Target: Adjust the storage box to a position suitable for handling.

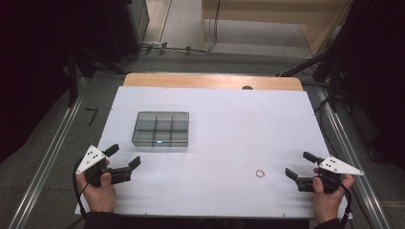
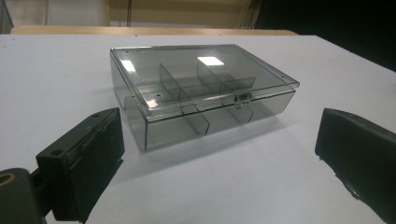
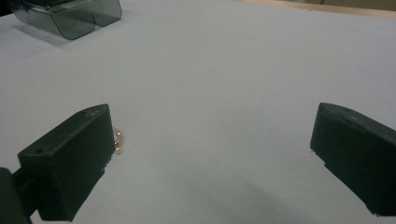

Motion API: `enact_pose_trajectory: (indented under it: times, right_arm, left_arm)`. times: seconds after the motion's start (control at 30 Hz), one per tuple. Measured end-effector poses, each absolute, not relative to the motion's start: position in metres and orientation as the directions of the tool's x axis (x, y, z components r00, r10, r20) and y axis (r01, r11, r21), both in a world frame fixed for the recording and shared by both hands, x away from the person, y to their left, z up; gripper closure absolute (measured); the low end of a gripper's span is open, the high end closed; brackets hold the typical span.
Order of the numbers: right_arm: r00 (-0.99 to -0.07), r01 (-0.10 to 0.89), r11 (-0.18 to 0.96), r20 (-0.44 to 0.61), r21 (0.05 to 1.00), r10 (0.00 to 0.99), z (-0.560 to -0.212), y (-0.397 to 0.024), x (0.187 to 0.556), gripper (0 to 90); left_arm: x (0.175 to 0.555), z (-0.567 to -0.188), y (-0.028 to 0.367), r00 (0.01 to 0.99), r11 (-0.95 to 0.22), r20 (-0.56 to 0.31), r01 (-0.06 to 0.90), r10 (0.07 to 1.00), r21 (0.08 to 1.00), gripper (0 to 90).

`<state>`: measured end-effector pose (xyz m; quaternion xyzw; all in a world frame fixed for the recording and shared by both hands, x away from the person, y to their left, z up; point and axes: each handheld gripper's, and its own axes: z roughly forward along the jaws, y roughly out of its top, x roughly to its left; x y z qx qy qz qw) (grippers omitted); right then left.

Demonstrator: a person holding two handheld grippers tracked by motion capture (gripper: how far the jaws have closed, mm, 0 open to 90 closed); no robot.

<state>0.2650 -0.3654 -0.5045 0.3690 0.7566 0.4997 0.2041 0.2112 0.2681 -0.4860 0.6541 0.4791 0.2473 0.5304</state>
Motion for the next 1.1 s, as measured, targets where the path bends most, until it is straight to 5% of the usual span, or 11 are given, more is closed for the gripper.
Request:
enact_pose_trajectory:
  times: [0.3,0.7,0.8,1.1]
  right_arm:
    - [-0.651,0.344,0.241,0.045,0.908,0.758,-0.505,-0.364,0.265,0.0]
    - [-0.668,0.348,0.252,0.050,0.903,0.743,-0.506,-0.362,0.267,0.0]
    - [-0.665,0.349,0.246,0.055,0.904,0.745,-0.506,-0.363,0.266,0.0]
    - [-0.675,0.352,0.250,0.059,0.902,0.735,-0.506,-0.363,0.268,0.0]
  left_arm:
    - [0.231,-0.467,0.261,0.370,0.056,-0.241,0.446,0.897,0.893,23.6]
    - [0.275,-0.454,0.267,0.321,0.020,-0.218,0.521,0.922,0.853,82.7]
    - [0.286,-0.451,0.269,0.314,-0.008,-0.191,0.537,0.930,0.844,89.8]
    - [0.320,-0.446,0.276,0.302,-0.012,-0.204,0.585,0.931,0.811,90.0]
